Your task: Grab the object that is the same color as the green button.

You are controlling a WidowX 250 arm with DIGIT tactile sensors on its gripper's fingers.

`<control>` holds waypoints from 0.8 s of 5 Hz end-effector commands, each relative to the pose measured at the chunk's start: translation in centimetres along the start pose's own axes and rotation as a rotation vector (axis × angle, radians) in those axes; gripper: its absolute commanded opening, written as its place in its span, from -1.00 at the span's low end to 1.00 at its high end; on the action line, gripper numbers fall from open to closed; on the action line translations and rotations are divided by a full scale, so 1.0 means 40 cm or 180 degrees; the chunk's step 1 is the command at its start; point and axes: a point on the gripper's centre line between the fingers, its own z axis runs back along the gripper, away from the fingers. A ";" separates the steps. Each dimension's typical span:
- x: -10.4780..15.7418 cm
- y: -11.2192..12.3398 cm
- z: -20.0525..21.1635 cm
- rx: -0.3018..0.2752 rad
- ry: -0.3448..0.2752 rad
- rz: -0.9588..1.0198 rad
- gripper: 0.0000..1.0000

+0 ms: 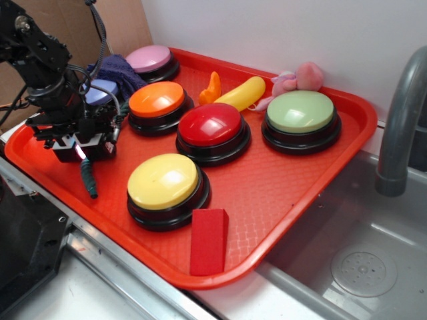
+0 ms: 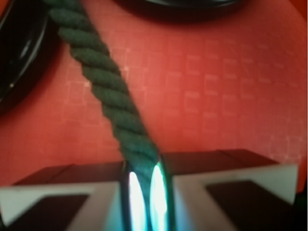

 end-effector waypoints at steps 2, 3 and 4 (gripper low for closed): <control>0.068 -0.073 0.235 0.0162 -0.0380 -0.0557 -1.00; 0.073 -0.108 0.358 -0.0021 -0.0322 -0.0987 -1.00; 0.064 -0.112 0.467 -0.0164 -0.0388 -0.1206 -1.00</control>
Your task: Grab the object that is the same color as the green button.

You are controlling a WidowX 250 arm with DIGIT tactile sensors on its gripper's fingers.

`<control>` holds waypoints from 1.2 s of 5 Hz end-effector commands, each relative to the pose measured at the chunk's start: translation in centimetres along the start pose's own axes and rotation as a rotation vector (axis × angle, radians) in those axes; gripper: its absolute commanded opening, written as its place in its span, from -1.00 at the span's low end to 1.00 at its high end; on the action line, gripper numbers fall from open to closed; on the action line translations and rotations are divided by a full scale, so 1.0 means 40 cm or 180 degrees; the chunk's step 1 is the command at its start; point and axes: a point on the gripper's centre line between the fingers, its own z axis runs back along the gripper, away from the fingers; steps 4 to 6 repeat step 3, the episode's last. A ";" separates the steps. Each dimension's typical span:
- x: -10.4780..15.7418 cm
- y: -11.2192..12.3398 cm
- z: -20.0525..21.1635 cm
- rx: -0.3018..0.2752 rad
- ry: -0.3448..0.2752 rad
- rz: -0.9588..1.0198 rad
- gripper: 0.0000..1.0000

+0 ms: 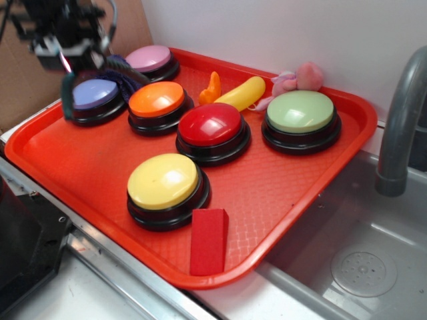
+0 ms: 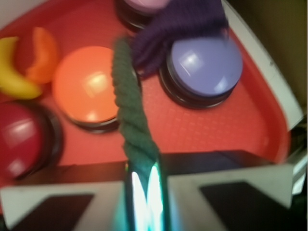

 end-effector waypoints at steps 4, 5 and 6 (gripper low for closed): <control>0.005 0.040 0.228 -0.0218 -0.0087 -0.0056 -1.00; 0.005 0.040 0.228 -0.0218 -0.0087 -0.0056 -1.00; 0.005 0.040 0.228 -0.0218 -0.0087 -0.0056 -1.00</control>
